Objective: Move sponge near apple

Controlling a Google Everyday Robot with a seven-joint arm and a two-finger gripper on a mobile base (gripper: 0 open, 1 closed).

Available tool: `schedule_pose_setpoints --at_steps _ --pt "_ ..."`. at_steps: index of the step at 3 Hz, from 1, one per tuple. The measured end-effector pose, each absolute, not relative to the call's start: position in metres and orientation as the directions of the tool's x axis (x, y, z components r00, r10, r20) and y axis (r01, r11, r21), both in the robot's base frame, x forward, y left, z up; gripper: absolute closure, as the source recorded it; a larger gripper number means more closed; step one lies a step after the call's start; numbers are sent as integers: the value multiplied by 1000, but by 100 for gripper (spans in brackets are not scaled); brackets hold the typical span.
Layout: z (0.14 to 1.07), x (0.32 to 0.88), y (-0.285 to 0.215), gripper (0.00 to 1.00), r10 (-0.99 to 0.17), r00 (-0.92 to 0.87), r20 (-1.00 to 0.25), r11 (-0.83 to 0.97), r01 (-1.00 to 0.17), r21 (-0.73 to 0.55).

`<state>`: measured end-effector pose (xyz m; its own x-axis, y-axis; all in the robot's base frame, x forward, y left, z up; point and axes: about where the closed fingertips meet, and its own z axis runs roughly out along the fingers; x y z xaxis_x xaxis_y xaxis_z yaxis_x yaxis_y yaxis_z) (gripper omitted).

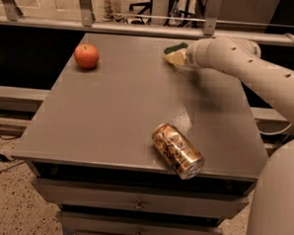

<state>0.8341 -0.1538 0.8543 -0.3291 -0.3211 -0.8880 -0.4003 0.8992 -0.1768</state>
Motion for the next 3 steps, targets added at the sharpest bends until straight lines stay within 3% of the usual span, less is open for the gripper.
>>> schedule_pose_setpoints --at_steps 1,2,3 --pt "847 831 -149 64 -315 -340 -886 896 -413 -160" --pt "855 828 -143 88 -326 -321 -889 886 -432 -169" --pt "868 827 -133 100 -344 -286 -894 869 -459 -187"
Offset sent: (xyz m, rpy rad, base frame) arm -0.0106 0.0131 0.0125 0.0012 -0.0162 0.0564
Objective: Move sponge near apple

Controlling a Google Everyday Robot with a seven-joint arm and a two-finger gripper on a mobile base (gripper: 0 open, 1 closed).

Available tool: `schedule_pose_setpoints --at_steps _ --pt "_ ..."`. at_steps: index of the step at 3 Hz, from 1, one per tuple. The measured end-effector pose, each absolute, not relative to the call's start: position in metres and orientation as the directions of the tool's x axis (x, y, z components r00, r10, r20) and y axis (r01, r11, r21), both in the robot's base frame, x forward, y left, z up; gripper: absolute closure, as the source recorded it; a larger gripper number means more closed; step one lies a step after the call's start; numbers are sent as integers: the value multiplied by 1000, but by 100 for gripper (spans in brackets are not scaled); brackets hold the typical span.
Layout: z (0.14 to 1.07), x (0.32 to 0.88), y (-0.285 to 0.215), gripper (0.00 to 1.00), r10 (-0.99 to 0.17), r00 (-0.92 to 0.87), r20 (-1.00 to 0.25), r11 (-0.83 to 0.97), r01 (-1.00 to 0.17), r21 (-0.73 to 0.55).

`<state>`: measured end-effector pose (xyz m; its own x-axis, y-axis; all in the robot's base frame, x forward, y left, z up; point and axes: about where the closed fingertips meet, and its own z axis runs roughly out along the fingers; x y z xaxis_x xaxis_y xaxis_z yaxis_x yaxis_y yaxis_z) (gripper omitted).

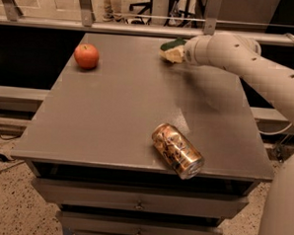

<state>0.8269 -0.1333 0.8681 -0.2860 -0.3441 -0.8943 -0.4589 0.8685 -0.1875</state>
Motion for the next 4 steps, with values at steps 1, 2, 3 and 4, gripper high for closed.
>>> schedule_pose_setpoints --at_steps 1,2,3,4 --pt "909 824 -92 100 -378 -172 -909 798 -559 -226" --pt "929 818 -30 100 -413 -65 -908 682 -684 -261" --pt "924 811 13 100 -433 -26 -901 589 -765 -261" --pt "910 803 43 100 -449 -19 -893 517 -821 -243"
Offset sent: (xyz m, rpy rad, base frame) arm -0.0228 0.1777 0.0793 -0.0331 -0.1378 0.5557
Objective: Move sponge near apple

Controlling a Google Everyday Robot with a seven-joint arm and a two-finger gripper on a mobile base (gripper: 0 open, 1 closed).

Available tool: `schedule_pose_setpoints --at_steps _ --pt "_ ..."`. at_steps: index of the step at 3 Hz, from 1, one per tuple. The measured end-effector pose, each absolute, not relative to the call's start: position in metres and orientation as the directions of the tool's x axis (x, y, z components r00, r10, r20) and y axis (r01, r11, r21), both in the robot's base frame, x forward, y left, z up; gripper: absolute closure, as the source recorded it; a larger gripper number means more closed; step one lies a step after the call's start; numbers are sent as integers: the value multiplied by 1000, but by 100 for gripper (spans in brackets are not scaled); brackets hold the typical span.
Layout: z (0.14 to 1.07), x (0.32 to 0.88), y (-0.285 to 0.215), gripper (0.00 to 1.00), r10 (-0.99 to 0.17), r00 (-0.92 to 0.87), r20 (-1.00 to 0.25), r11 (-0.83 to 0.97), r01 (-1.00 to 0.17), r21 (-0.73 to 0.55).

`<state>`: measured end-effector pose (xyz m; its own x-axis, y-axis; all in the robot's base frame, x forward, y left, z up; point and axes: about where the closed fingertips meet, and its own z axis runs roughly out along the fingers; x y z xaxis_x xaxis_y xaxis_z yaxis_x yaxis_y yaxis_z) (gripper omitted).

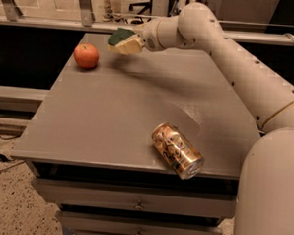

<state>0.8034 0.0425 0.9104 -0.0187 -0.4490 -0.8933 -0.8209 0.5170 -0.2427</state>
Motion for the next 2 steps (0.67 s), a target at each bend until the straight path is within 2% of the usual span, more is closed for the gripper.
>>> schedule_pose_setpoints --at_steps 2 --pt "889 791 64 100 -474 -28 -880 450 -867 -215"
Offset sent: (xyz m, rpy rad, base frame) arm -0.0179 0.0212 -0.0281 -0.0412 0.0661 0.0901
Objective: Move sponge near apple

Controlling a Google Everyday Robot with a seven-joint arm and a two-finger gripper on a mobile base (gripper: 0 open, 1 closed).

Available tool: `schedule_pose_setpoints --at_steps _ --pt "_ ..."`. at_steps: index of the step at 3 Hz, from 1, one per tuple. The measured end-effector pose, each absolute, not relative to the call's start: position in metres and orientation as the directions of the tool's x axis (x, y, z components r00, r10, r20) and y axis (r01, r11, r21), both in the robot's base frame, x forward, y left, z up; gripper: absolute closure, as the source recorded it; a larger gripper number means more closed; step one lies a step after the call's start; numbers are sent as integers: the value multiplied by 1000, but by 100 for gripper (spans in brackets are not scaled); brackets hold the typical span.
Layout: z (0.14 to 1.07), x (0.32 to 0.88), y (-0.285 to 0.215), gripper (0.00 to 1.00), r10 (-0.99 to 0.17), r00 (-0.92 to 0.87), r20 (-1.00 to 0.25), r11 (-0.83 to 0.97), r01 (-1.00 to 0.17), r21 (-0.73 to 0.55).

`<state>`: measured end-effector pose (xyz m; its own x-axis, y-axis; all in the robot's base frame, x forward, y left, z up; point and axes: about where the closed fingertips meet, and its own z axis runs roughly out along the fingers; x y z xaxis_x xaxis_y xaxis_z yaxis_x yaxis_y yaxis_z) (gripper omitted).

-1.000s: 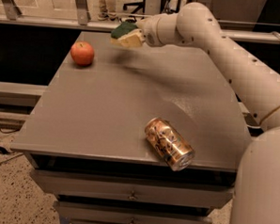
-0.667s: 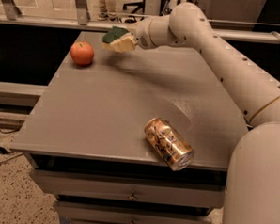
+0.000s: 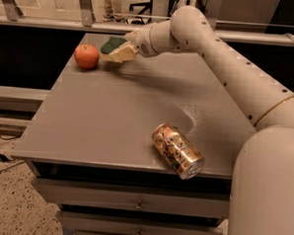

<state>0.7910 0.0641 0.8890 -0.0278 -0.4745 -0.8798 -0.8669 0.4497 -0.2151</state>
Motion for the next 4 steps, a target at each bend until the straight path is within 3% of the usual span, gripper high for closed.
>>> schedule_pose_setpoints --at_steps 1,2,4 --pt "881 787 68 100 -481 -32 -876 431 -879 -204" --pt "876 783 71 82 -486 -34 -873 412 -890 -195" --pt "867 777 74 36 -492 -43 -869 386 -906 -174"
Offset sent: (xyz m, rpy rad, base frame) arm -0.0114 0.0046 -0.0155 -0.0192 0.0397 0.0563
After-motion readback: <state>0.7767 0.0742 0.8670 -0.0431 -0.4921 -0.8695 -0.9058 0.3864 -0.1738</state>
